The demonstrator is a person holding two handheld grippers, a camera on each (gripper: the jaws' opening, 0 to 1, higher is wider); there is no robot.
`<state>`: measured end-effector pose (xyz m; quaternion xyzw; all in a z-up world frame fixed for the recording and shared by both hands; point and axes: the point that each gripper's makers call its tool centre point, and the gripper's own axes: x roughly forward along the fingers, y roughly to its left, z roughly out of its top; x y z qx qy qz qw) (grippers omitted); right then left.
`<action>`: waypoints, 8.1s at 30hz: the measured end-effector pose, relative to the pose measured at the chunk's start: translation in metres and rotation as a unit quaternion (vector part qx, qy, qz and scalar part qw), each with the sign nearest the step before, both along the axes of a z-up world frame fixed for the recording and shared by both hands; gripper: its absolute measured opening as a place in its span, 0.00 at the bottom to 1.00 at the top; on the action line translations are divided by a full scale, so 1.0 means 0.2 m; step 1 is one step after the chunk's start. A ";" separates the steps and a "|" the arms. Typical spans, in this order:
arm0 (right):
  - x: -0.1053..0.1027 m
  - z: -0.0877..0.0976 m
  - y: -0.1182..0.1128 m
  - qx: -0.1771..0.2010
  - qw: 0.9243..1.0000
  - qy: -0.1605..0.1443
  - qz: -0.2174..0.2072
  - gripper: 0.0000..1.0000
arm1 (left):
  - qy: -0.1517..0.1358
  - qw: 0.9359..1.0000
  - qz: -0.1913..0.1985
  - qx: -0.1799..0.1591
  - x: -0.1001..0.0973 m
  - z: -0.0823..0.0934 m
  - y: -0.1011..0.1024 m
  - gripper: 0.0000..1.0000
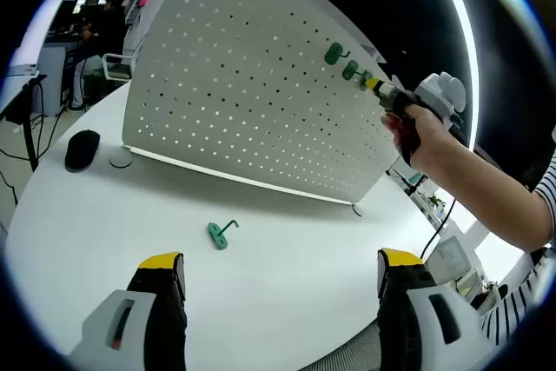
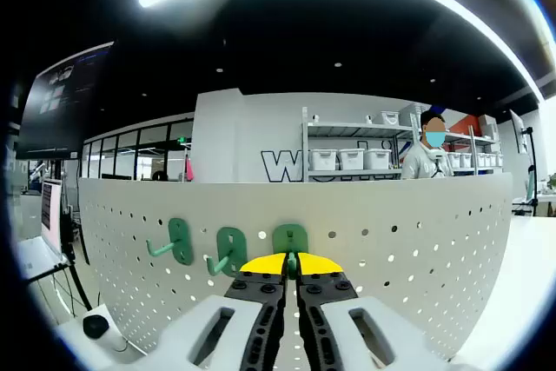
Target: Insert the hook assembly into the mounting plate slot until the hook locks in place.
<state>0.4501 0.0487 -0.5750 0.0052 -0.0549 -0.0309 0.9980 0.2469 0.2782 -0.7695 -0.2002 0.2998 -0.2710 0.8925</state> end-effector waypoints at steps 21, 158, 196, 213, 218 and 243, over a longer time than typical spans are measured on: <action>0.04 -0.05 -0.03 -0.003 1.000 0.025 -0.011 0.00 | -0.003 1.000 0.000 -0.007 0.01 0.02 -0.02 0.91; -1.26 -1.06 0.06 -0.024 0.931 0.319 0.175 0.29 | 0.073 0.987 -0.113 0.083 -0.02 -0.33 0.09 0.82; -1.27 -1.24 -0.09 0.022 0.921 0.372 0.115 0.25 | -0.025 0.901 -0.384 0.199 0.47 -0.54 -0.20 0.34; -1.26 -1.28 -0.07 0.034 0.916 0.383 0.115 0.23 | -0.013 0.867 -0.457 0.198 0.48 -0.57 -0.31 0.15; -1.26 -1.30 -0.05 0.035 0.914 0.386 0.120 0.23 | -0.007 0.866 -0.457 0.201 0.51 -0.58 -0.32 0.11; -1.22 -1.27 -0.01 0.037 0.917 0.375 0.130 0.21 | -0.021 0.898 -0.367 0.240 0.65 -0.47 -0.26 0.01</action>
